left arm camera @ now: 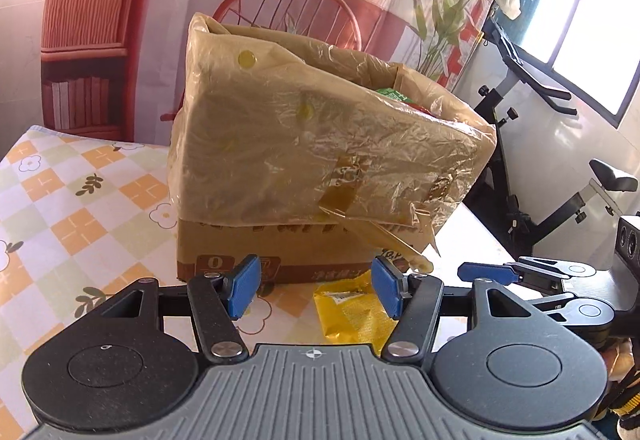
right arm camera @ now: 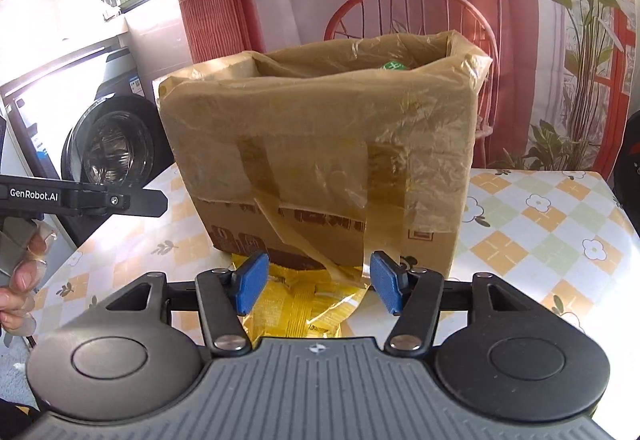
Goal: Organize snacks
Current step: 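Withdraw both open grippers from the box toward the yellow bag, then grasp the yellow snack bag with both grippers together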
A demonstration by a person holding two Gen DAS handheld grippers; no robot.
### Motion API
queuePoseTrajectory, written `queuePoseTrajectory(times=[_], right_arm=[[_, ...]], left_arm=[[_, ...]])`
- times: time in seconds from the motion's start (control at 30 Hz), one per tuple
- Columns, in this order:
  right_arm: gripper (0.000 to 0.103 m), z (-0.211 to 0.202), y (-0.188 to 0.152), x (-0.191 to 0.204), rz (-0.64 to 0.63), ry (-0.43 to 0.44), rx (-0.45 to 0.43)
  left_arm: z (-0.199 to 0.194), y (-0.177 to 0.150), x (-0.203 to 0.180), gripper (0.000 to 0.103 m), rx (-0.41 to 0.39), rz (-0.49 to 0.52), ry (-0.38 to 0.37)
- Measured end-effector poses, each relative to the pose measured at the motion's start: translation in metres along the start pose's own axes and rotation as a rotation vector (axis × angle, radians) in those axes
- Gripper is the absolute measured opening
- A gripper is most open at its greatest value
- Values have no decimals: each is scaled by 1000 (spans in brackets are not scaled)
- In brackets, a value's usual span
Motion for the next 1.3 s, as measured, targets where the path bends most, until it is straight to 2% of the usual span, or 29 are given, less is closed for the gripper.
queuePoseTrajectory(times=[0.07, 0.17, 0.27, 0.47, 0.63, 0.7, 0.77, 0.9, 0.93, 0.97, 1.03, 1.13, 1.3], right_arm=[[66, 9, -10, 1, 1, 13, 47], [79, 17, -21, 2, 10, 53, 101], [86, 23, -29, 4, -30, 46, 132], [87, 47, -46, 4, -65, 35, 189], [87, 62, -53, 5, -74, 51, 214], [87, 64, -52, 4, -80, 58, 204], [87, 62, -50, 4, -92, 67, 186], [84, 62, -49, 2, -96, 83, 182], [81, 63, -49, 2, -94, 82, 177], [74, 63, -48, 1, -94, 86, 171], [71, 61, -48, 3, -107, 85, 168], [65, 57, -48, 5, -117, 96, 167], [63, 50, -44, 17, -121, 140, 153]], left_arm=[[7, -6, -1, 64, 24, 8, -6], [15, -13, -4, 64, 50, 18, -17], [25, -18, -5, 64, 78, -3, -40], [55, -36, -16, 64, 158, -22, -85], [74, -42, -21, 66, 186, -14, -111], [83, -42, -22, 68, 191, -23, -121], [92, -43, -20, 74, 196, -38, -131], [106, -46, -22, 74, 214, -42, -163], [109, -48, -24, 73, 230, -33, -167], [111, -50, -26, 72, 243, -14, -157], [110, -52, -30, 71, 242, 18, -144], [105, -52, -30, 63, 240, 10, -144], [79, -51, -26, 60, 205, 24, -127]])
Point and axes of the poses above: each gripper's, at about its wrist camera, not at the fingertips, and z roughly the way its jaws point, x to its left, y to its top, the point moved 3 cm from there along z, roughly the way its jaws point, and after that the axes turned 5 degrees about z, right-handed, at the moved point
